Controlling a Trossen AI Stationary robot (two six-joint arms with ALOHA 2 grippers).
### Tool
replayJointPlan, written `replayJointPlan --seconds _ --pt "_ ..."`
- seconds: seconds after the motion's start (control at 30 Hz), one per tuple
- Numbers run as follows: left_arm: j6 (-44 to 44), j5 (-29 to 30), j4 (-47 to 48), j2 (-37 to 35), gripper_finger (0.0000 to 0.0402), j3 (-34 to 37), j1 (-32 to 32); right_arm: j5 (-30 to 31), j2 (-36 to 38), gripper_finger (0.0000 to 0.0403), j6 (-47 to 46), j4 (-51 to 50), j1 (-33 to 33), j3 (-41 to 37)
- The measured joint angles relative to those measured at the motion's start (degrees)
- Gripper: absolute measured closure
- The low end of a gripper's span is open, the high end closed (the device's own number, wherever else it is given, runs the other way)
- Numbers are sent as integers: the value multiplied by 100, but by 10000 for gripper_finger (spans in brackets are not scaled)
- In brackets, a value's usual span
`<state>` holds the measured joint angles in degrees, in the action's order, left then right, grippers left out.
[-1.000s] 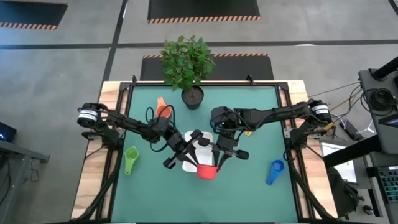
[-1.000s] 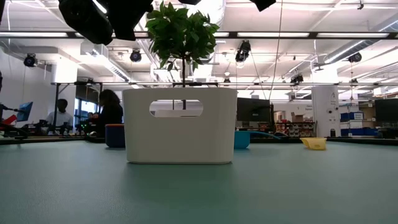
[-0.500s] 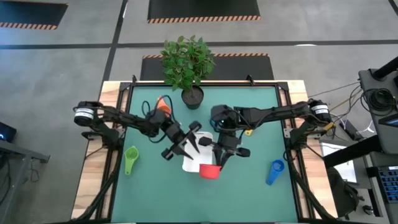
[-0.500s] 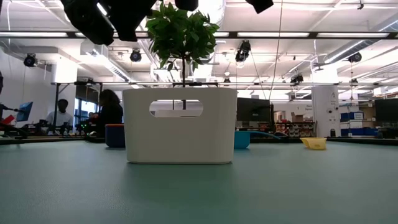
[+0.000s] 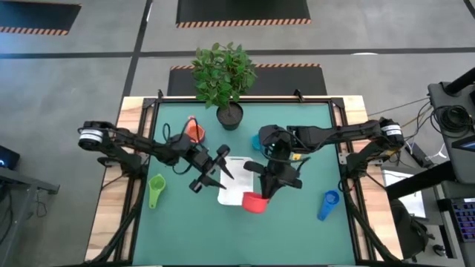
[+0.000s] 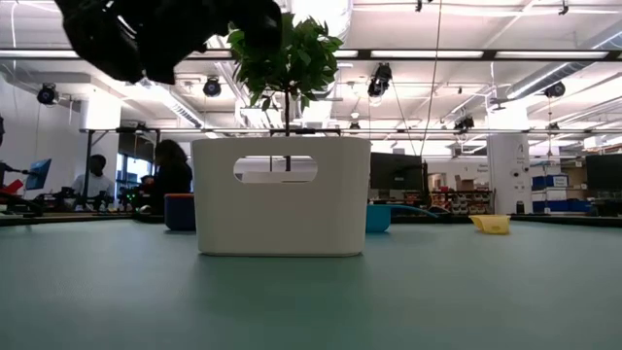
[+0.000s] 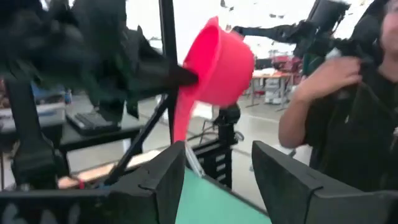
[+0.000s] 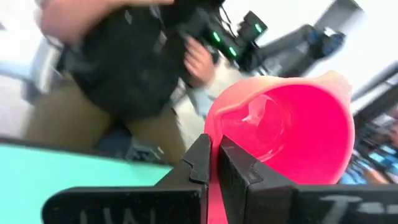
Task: Nest measuring cups in basket
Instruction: Stack the red measuring cup on top of the orange measuring cup
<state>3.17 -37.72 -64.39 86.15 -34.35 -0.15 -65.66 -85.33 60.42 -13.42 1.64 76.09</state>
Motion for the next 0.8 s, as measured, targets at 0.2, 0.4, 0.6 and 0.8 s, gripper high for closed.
replayJointPlan --seconds 0.2,0.4,0.6,0.8 --pt "-377 414 346 -2 196 -169 -234 634 -26 394 631 20 84 -15" --pt "-420 605 850 40 179 -478 -282 753 -32 394 727 237 84 6" --pt "-414 733 885 354 178 -712 -310 876 -34 394 713 301 84 11" --pt "-391 741 884 827 192 -1026 -356 881 -34 394 665 305 84 3"
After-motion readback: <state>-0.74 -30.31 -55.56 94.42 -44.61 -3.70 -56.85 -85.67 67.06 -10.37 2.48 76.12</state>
